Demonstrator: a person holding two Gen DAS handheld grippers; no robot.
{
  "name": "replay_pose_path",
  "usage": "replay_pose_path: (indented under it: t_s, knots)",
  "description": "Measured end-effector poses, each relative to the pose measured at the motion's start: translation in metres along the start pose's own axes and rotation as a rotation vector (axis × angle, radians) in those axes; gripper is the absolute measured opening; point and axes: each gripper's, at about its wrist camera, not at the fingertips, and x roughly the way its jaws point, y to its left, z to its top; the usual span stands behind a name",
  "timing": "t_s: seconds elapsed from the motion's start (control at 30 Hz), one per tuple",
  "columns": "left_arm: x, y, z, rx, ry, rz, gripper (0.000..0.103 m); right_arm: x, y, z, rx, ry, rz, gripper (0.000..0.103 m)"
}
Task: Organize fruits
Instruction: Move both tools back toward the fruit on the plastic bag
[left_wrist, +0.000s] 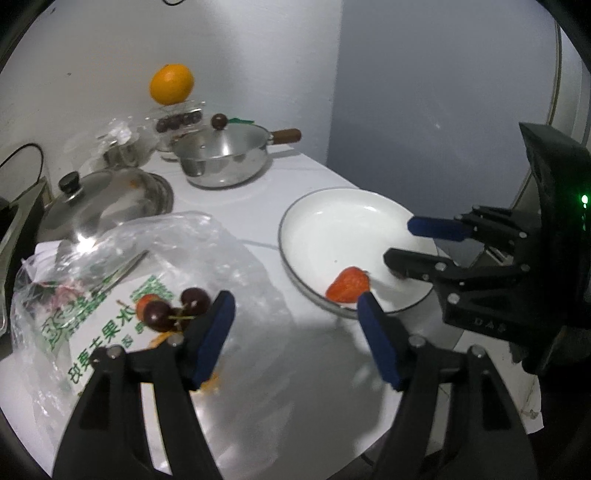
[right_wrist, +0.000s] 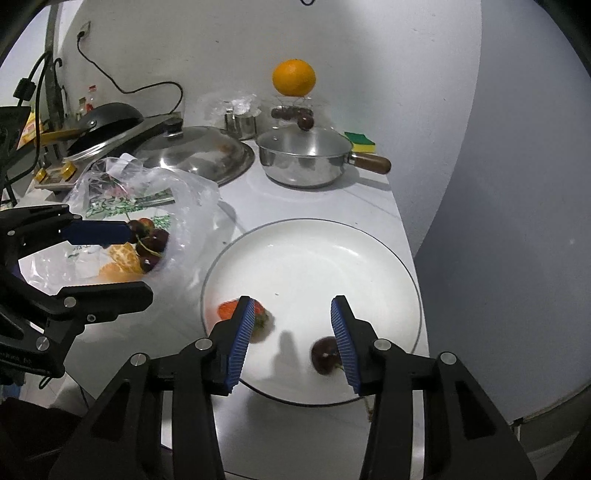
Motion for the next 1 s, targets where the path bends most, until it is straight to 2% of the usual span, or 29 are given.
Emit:
replay_pose_path:
  t_s: [0.43, 0.5, 0.57, 1.0]
  knots:
    - [-0.028, 0.054, -0.016, -0.071, -0.042, 0.063, 0.07, 0.003, 0.043, 0.019, -0.042, -0.014, 0.03, 0.046]
    - [-0.032, 0.062, -0.019, -0.081, -0.046, 0.076, 0.071, 0.004, 0.05, 0.021, -0.046, -0.013, 0.034, 0.046]
    - [-0.036, 0.071, -0.023, -0.091, -0.049, 0.088, 0.076, 0.006, 0.057, 0.025, -0.052, -0.012, 0.039, 0.046]
    - [-0.05, 0.113, -0.042, -0.153, -0.057, 0.135, 0.077, 0.019, 0.095, 0.04, -0.096, -0.003, 0.062, 0.046]
